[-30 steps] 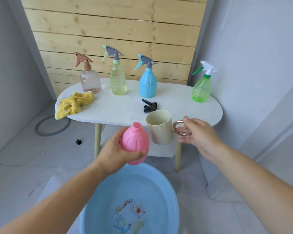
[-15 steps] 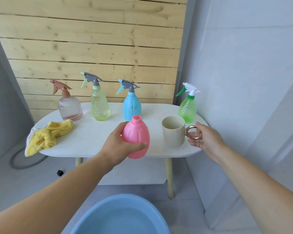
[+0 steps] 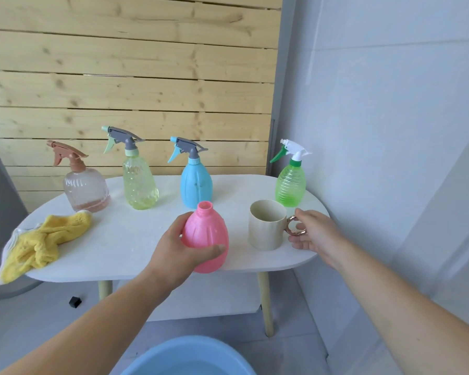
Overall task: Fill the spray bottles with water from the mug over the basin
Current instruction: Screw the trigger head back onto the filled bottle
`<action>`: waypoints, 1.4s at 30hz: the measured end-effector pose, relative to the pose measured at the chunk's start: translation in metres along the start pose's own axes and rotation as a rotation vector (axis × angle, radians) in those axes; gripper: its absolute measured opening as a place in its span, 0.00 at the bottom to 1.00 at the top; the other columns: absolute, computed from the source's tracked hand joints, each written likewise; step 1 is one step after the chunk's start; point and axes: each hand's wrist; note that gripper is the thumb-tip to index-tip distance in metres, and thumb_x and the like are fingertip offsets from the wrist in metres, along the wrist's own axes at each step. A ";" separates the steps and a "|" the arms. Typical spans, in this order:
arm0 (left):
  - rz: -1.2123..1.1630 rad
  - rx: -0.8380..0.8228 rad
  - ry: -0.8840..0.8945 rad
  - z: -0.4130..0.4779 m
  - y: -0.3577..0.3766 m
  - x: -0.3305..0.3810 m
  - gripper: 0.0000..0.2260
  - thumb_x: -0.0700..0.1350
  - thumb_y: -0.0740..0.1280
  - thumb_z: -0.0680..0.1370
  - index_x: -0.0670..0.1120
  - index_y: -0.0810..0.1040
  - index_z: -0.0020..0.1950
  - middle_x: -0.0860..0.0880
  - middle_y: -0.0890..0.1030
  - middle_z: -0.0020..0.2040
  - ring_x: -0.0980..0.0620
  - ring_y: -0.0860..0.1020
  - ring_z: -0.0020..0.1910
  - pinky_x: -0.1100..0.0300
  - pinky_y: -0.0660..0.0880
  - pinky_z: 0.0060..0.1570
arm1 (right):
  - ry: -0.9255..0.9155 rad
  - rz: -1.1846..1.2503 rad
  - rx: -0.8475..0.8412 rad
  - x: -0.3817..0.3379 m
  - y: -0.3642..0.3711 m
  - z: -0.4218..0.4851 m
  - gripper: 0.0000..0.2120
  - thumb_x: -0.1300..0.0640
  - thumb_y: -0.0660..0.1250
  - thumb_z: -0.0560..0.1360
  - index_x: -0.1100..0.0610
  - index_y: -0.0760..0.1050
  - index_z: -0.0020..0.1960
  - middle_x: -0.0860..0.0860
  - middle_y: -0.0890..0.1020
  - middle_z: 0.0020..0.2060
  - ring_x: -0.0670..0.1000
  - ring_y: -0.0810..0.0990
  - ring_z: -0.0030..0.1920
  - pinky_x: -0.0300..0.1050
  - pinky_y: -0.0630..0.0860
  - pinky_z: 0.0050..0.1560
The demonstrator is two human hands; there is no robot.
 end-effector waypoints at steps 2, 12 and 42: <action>-0.007 -0.001 0.001 0.001 0.000 -0.001 0.32 0.44 0.84 0.65 0.58 0.75 0.64 0.53 0.82 0.56 0.51 0.81 0.53 0.58 0.80 0.44 | -0.020 -0.016 0.036 0.000 0.001 0.000 0.10 0.50 0.63 0.81 0.57 0.77 0.51 0.54 0.77 0.42 0.59 0.83 0.40 0.51 0.81 0.39; -0.033 -0.007 0.002 -0.002 0.000 -0.001 0.33 0.50 0.84 0.59 0.62 0.76 0.61 0.54 0.82 0.54 0.51 0.82 0.52 0.56 0.82 0.44 | -0.229 -0.428 0.325 -0.013 0.001 -0.003 0.20 0.39 0.61 0.77 0.53 0.76 0.58 0.51 0.80 0.48 0.53 0.77 0.46 0.46 0.71 0.45; 0.035 0.139 -0.028 -0.007 -0.091 -0.023 0.33 0.51 0.83 0.62 0.62 0.75 0.63 0.56 0.82 0.54 0.54 0.82 0.52 0.60 0.80 0.42 | -0.321 -0.900 -0.154 -0.008 0.200 -0.006 0.15 0.35 0.67 0.70 0.38 0.79 0.55 0.45 0.78 0.56 0.56 0.66 0.63 0.48 0.69 0.55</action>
Point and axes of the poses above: each hand's wrist, its own z-axis towards the middle knuckle, its own y-axis out of the palm, x = y × z
